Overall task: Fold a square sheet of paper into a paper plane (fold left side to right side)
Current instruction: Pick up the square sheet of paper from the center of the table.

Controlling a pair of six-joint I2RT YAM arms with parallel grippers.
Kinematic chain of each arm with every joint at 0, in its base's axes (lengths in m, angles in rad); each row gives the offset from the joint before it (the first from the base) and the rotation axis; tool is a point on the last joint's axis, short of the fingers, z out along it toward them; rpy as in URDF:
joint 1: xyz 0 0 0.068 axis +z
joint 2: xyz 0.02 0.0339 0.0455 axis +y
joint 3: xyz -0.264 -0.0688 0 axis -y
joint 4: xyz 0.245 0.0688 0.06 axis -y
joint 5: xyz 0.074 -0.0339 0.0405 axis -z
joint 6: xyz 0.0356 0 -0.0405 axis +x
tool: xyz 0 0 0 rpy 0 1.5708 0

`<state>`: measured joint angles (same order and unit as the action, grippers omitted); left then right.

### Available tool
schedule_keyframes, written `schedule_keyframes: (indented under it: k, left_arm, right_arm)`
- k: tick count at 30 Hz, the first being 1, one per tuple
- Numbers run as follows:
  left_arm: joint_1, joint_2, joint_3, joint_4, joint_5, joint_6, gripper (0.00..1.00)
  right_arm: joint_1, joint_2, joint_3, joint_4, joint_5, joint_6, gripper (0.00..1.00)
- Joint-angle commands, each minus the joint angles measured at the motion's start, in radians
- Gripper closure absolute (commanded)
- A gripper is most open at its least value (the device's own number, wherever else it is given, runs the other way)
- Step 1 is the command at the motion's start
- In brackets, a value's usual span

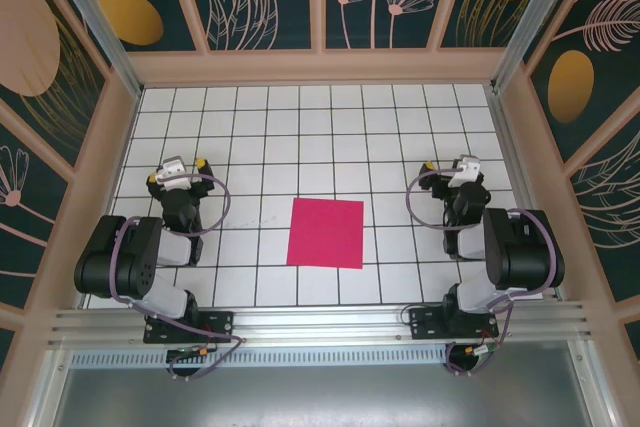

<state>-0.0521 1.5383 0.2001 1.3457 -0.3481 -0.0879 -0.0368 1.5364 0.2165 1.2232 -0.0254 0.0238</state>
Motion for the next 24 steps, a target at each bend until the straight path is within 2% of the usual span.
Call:
schedule_keyframes:
  k: [1,14,18,22,24]
  left_arm:
    - [0.005,-0.012,0.005,0.001,0.005,-0.018,0.01]
    - [0.005,-0.020,-0.001,0.010,-0.008,-0.021,0.01]
    - [0.001,-0.140,-0.072,0.043,0.006,-0.007,0.01]
    - [0.001,-0.437,0.023,-0.395,-0.060,-0.099,0.02]
    - [0.002,-0.512,0.084,-0.580,-0.027,-0.208,0.01]
  right_arm:
    - [-0.002,0.005,0.021,0.013,-0.016,-0.013,0.01]
    - [-0.005,0.005,0.020,0.016,-0.021,-0.012,0.01]
    - [-0.025,-0.075,0.042,-0.088,0.014,0.030,0.01]
    - [-0.023,-0.232,0.108,-0.353,0.036,0.085,0.01]
    - [0.000,-0.299,0.163,-0.518,0.069,0.130,0.01]
